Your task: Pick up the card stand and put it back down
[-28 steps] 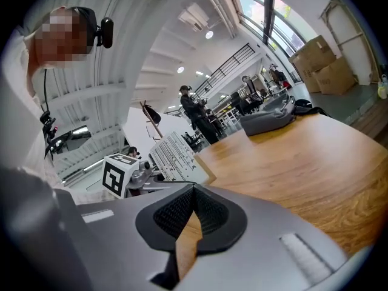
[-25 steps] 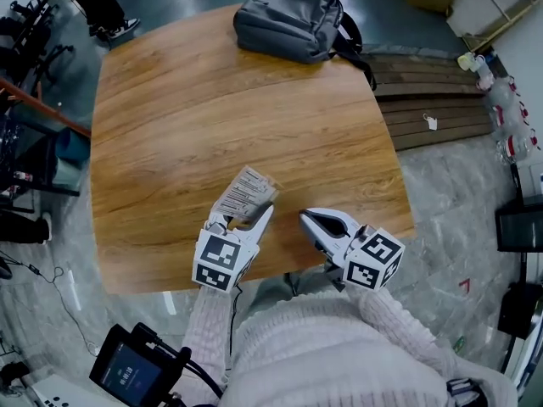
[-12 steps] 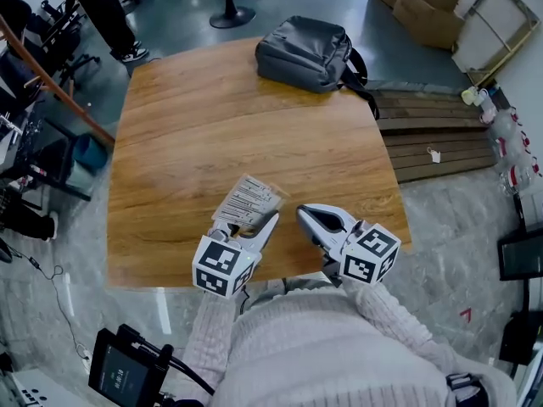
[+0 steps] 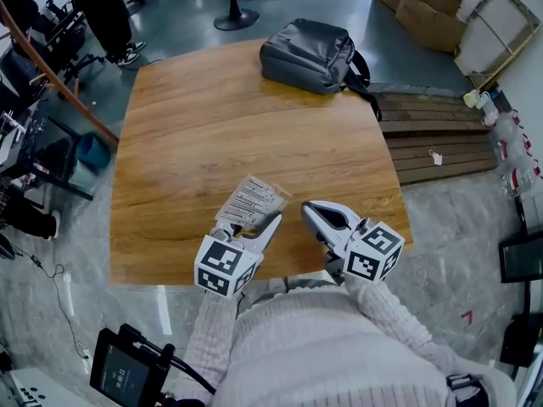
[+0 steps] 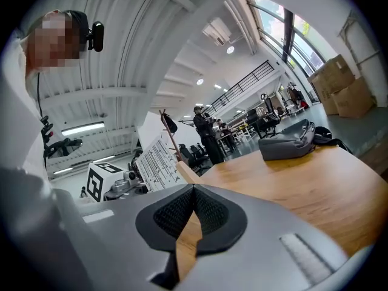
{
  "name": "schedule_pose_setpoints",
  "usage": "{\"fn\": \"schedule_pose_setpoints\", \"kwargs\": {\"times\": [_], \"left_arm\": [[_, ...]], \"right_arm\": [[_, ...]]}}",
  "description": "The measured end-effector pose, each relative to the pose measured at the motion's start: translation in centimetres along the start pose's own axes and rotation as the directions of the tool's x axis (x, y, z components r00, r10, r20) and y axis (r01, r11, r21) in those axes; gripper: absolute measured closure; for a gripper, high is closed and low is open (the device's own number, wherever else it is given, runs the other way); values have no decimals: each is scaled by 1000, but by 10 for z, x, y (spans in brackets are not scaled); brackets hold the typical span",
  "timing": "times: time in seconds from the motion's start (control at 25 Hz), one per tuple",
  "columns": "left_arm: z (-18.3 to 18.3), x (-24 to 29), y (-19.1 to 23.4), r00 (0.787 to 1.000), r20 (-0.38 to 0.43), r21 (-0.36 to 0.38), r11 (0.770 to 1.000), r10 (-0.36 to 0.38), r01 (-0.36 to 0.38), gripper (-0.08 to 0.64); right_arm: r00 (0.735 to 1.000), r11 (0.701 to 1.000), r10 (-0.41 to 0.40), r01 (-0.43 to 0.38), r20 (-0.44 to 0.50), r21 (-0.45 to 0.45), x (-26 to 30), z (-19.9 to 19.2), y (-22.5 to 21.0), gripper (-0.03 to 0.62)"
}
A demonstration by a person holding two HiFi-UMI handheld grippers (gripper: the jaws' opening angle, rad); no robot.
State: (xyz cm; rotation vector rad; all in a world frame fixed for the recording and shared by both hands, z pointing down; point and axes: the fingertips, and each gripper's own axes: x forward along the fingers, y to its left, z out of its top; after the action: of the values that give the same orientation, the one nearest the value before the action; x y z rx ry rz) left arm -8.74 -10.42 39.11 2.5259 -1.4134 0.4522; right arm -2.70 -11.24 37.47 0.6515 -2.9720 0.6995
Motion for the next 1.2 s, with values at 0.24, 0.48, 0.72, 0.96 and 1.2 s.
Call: {"fn": "schedule_pose_setpoints", "kwargs": {"times": [0.24, 0.48, 0.72, 0.96, 1.2], "left_arm": [[-4, 2, -2, 1000, -10, -41, 999, -28, 27, 376], [-8, 8, 1, 999, -29, -44, 998, -38, 37, 377], [-12, 14, 11, 997, -58, -38, 998, -48, 46, 377], [-21, 22, 28, 993, -105, -51, 998, -54, 49, 377], [-41, 36, 42, 985, -168, -7, 999, -35, 34, 377]], "right_arm": [[1000, 1000, -20, 20, -2, 20, -5, -3, -7, 597], [1000, 999, -27, 28, -10, 26, -3, -5, -11, 597], [999, 999, -27, 29, -36, 42, 3, -9, -12, 597], [997, 998, -32, 36, -70, 53, 11, -16, -15, 597], [993, 995, -34, 44, -109, 86, 13, -29, -25, 597]]}}
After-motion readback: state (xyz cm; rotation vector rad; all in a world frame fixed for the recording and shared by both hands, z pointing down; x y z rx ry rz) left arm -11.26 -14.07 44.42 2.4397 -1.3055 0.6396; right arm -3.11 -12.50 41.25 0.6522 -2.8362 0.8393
